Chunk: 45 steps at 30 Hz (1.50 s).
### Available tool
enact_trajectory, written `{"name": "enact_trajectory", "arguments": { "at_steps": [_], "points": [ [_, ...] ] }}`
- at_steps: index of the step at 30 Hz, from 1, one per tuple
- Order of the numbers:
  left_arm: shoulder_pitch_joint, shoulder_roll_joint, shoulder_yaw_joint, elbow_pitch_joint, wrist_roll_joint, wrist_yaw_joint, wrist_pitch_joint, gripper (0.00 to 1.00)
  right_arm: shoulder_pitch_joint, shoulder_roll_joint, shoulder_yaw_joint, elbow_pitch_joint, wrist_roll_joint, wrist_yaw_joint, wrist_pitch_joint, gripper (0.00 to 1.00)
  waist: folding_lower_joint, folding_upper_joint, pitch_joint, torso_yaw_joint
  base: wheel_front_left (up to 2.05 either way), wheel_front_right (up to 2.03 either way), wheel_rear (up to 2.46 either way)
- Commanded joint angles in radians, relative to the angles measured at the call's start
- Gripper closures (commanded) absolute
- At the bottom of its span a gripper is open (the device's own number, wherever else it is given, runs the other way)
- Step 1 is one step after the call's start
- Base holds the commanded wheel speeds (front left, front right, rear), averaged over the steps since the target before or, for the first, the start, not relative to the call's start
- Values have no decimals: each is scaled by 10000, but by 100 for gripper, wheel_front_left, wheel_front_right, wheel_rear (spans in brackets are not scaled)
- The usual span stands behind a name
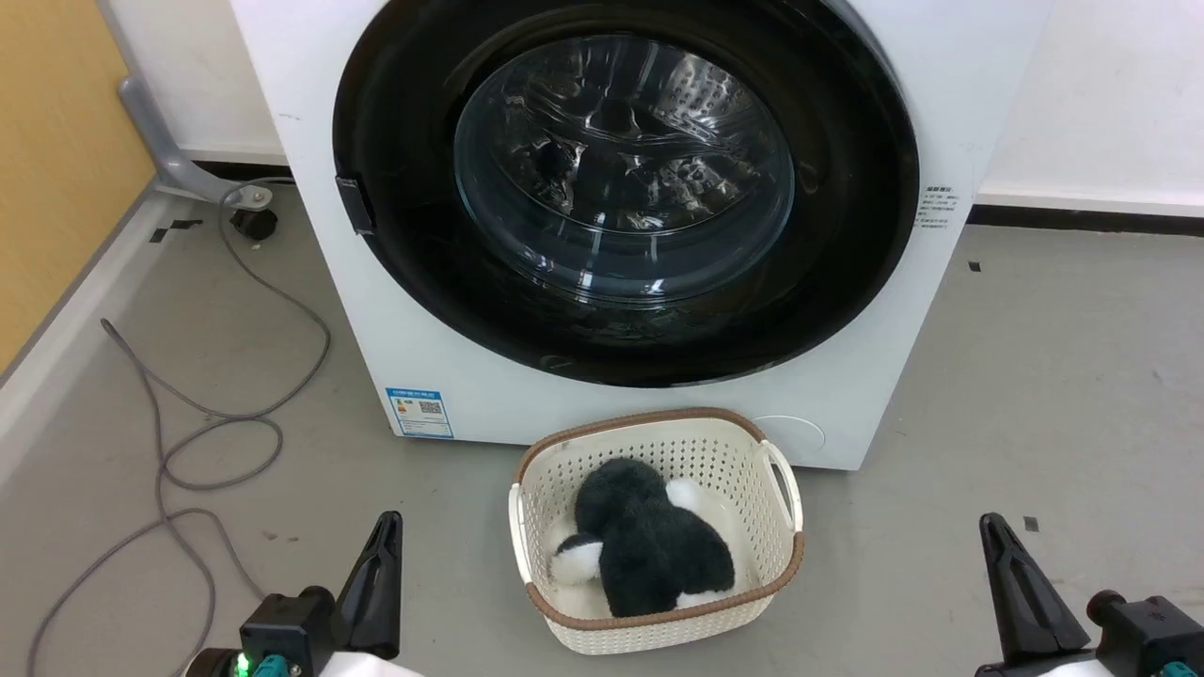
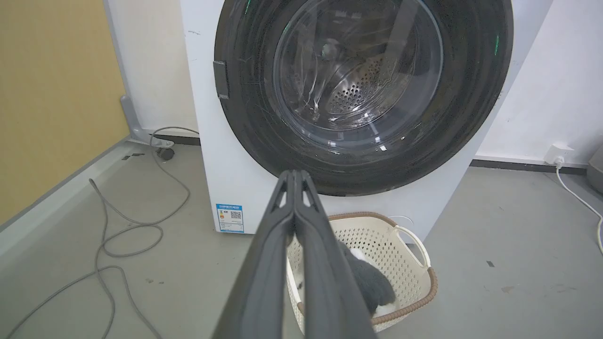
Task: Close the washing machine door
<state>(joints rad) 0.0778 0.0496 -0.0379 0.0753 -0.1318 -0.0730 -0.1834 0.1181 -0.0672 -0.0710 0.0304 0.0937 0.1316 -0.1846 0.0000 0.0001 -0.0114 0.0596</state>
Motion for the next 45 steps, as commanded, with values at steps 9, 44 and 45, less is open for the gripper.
{"name": "enact_trajectory", "arguments": {
  "at_steps": [9, 44, 45],
  "points": [
    [-216, 2, 61, -118, 214, 100, 207, 100, -254, 58, 90, -83, -156, -3, 210, 100, 0, -1, 11, -59, 0, 0, 0],
    [-463, 4, 201, -397, 700, 377, 922, 100, -662, 107, 363, -180, -499, -6, 929, 100, 0, -1, 56, -295, 0, 0, 0],
    [-470, 4, 205, -405, 714, 385, 943, 100, -673, 109, 371, -183, -509, -6, 950, 100, 0, -1, 58, -302, 0, 0, 0]
  ]
}}
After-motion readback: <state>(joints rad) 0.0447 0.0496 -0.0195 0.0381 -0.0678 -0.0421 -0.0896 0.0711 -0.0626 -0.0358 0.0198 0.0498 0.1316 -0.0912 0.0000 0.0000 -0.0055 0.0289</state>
